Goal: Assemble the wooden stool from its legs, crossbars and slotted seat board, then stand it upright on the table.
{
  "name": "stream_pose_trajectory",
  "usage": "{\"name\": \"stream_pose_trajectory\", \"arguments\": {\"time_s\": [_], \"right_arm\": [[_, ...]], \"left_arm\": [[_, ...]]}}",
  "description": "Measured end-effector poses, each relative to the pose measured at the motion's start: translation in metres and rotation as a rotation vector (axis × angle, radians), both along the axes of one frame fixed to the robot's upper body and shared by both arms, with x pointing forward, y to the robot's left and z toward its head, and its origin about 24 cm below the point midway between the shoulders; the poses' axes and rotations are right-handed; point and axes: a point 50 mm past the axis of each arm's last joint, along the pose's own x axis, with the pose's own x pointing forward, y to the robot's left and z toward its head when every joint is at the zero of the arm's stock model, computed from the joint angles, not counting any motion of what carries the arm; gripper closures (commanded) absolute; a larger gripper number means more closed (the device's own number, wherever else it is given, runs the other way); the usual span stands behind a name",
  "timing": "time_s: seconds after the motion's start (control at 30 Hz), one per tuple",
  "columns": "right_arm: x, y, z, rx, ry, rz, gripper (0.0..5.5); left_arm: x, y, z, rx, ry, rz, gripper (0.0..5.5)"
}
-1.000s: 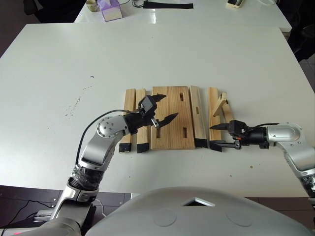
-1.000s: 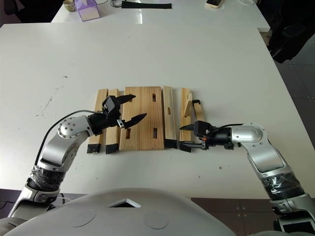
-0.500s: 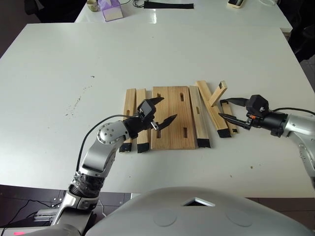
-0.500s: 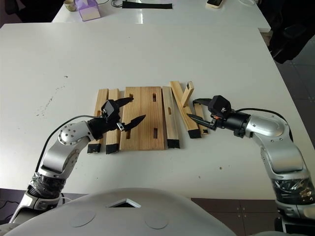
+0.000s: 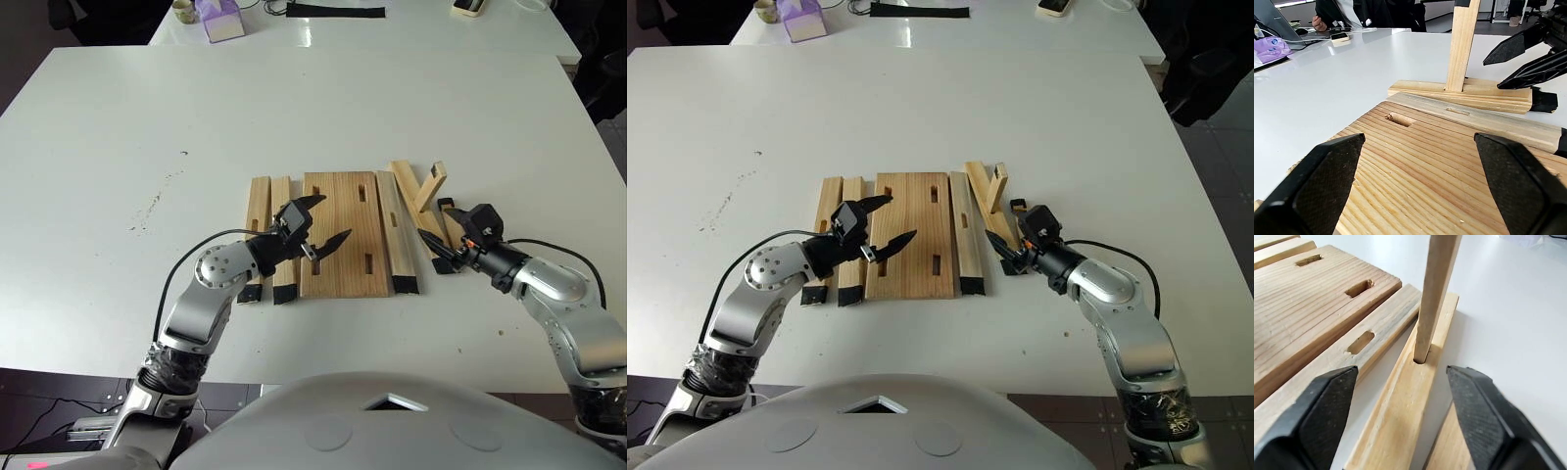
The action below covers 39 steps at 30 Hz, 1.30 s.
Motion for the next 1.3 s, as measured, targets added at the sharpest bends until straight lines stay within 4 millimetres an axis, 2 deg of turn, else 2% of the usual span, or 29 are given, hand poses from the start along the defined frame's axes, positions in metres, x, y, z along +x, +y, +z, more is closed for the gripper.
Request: {"name": "stream_pose_trajectory", "arguments": {"time_s": [0.47,0.77,1.1,1.3], "right_arm": [[0.000,0.001,-0.015,-0.012,0.061,-0.081,2.17],[-0.006,0.005,-0.024,-0.029,0.109,-0.074,2.17],[-0.002,-0.002,-0.027,-0.011,0.153,-0.185,3.42],[-0.001,0.002,-0.028,0.014,0.155,-0.215,3.44]], "left_arm": [[0.001,-0.001,0.001,0.006,-0.007,0.001,1.36],[0.001,-0.001,0.001,0.003,-0.007,0.001,1.36],[-0.002,-0.004,-0.003,0.013,0.002,-0.008,1.36],[-0.001,-0.004,-0.002,0.014,-0.002,-0.008,1.36]]}}
